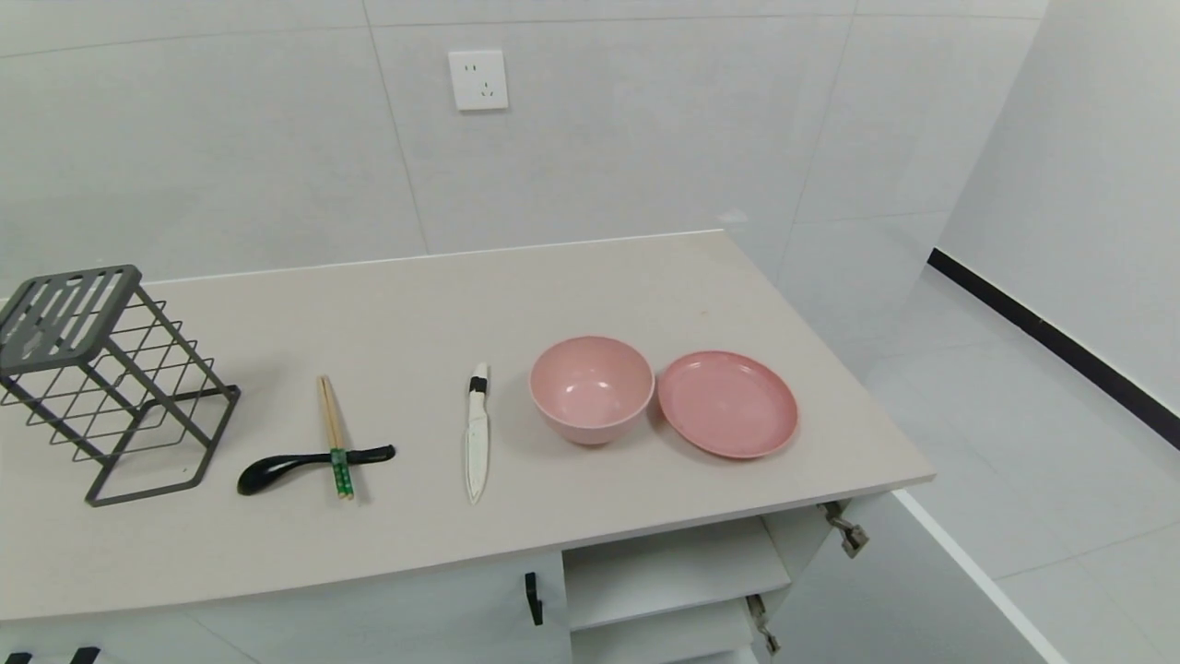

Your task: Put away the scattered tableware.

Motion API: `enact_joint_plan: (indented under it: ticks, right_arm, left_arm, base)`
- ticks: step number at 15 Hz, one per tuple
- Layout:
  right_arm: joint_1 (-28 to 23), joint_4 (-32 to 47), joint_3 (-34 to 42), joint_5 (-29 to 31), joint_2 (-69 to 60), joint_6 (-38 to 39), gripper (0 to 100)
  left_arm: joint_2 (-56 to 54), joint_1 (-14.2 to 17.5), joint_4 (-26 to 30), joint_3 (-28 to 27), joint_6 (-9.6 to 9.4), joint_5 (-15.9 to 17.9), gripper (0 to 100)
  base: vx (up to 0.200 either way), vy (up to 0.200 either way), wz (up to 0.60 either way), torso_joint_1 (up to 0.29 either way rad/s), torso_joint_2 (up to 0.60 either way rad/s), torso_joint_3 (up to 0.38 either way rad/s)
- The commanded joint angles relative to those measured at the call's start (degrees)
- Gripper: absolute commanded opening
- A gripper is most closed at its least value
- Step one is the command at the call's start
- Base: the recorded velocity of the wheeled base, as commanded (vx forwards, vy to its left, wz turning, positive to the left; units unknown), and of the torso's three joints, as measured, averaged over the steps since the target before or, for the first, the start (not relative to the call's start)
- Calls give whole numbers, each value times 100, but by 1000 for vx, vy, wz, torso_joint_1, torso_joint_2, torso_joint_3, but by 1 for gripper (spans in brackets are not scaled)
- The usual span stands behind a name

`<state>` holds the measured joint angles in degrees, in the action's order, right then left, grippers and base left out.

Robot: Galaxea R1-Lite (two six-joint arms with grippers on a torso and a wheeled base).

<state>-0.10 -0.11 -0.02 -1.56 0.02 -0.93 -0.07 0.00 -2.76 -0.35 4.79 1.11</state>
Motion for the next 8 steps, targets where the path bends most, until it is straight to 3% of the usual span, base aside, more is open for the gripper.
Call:
enact_joint_plan:
  ticks: [1, 4, 6, 8]
  right_arm:
    - [1, -7, 2, -20, -2, 14, 100]
    - [1, -209, 2, -29, -2, 40, 100]
    - [-8, -516, 2, -29, -2, 49, 100]
    - [1, -639, 2, -81, -2, 22, 100]
  left_arm:
    - [7, 0, -6, 0, 4, 3, 100]
    - [7, 0, -6, 0, 48, -41, 100]
    - [7, 0, -6, 0, 286, -41, 100]
    - [7, 0, -23, 0, 321, -58, 100]
  base:
    - [0, 0, 0, 0, 0, 0]
    - [0, 0, 0, 0, 0, 0]
    - [0, 0, 0, 0, 0, 0]
    - [0, 0, 0, 0, 0, 0]
